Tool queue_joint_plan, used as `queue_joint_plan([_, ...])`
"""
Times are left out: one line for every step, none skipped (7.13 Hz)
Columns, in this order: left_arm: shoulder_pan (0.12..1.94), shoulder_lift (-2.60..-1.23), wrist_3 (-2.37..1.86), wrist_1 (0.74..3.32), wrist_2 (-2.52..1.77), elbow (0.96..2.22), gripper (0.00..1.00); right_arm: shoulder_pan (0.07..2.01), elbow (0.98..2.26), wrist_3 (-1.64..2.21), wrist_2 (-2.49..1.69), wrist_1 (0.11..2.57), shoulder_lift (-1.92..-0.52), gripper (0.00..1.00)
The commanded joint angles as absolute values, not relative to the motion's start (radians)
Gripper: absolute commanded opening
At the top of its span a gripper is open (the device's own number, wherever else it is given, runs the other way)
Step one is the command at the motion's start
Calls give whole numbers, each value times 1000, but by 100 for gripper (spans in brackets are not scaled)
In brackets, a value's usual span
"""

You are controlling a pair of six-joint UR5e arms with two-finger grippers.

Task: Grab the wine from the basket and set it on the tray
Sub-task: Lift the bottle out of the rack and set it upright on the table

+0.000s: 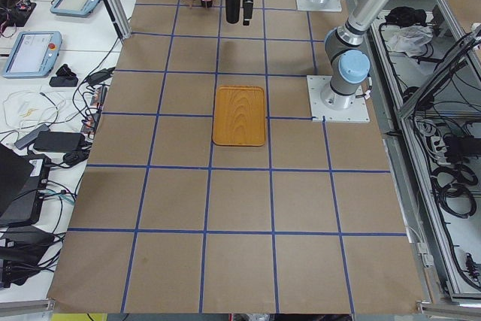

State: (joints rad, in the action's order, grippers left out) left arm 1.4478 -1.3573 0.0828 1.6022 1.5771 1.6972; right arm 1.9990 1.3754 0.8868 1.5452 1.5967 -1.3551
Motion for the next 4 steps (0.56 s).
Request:
queue_joint_plan([1445, -1355, 83, 1605, 1578, 1698, 100, 2089, 1377, 1003, 1537, 1643, -1301, 9])
queue_joint_plan([1445, -1355, 83, 1606, 1578, 1698, 100, 2100, 1384, 1031, 1525, 1643, -1298, 10])
queue_joint_plan([1445, -1355, 83, 1605, 1578, 1698, 100, 2102, 1384, 1060, 1528, 1643, -1289, 15])
queue_joint_plan([1445, -1355, 83, 1606, 1580, 1698, 100, 2102, 1387, 1060, 1529, 1640, -1289, 32])
